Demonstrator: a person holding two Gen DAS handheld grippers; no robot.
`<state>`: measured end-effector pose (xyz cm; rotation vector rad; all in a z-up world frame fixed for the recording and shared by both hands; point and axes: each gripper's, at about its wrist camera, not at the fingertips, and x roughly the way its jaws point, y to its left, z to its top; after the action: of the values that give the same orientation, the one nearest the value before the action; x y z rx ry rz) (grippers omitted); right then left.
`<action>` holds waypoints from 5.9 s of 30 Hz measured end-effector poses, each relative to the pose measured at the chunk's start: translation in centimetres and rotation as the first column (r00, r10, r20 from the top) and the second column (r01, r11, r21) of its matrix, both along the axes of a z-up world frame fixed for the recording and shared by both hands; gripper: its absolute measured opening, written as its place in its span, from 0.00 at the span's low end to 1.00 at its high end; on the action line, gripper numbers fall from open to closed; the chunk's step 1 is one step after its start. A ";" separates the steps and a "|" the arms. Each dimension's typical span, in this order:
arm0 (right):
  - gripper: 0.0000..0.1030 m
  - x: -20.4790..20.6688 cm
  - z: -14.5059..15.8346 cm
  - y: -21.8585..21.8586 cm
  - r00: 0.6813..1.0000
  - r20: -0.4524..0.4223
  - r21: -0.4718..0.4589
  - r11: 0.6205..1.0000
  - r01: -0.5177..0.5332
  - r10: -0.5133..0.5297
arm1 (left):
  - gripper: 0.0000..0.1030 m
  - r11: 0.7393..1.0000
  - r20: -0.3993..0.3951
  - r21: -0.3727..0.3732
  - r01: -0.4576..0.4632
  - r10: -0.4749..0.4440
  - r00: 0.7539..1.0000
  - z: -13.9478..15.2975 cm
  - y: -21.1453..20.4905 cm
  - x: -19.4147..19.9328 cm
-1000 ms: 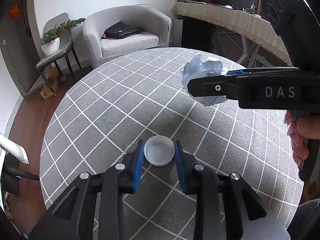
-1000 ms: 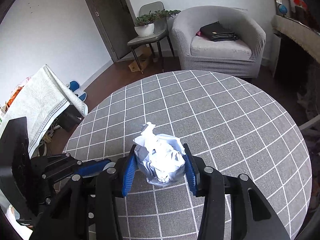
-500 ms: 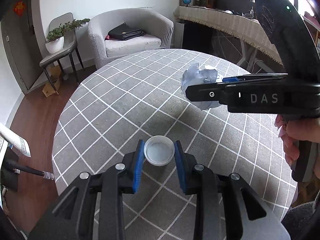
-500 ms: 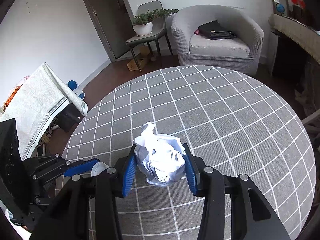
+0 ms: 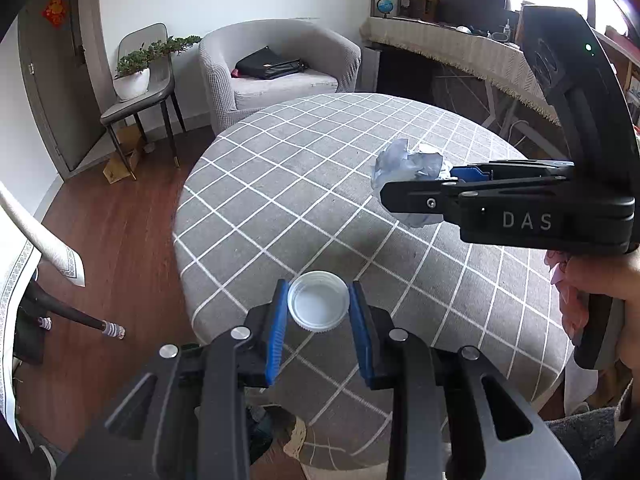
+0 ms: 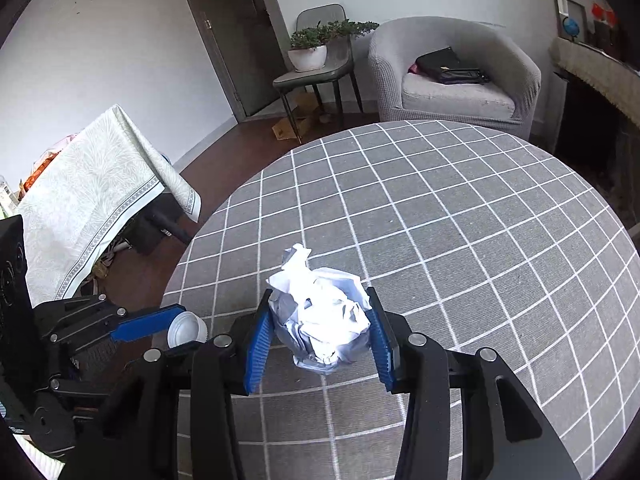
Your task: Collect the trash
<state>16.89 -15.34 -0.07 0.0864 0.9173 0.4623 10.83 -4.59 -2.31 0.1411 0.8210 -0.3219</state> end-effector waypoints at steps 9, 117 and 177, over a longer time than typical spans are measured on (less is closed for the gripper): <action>0.43 -3.3 0.9 2.5 0.998 0.058 0.026 1.000 -0.009 0.007 | 0.32 0.998 0.022 -0.006 -0.061 0.061 0.998 0.7 4.4 -3.3; 0.63 -3.1 -22.5 30.4 0.812 -0.495 -0.297 0.818 -0.492 0.309 | 0.31 0.927 -0.128 -0.152 -0.344 0.327 0.936 -5.3 28.5 -5.7; 0.94 -22.4 3.3 -0.3 0.964 0.212 -0.186 0.962 0.199 -0.159 | 0.93 0.918 0.182 -0.094 -0.384 0.395 0.900 2.8 17.7 -18.8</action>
<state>-5.52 -15.61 3.20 -0.0643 0.7507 0.1998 -7.99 13.13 0.52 -0.0457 0.6239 0.0497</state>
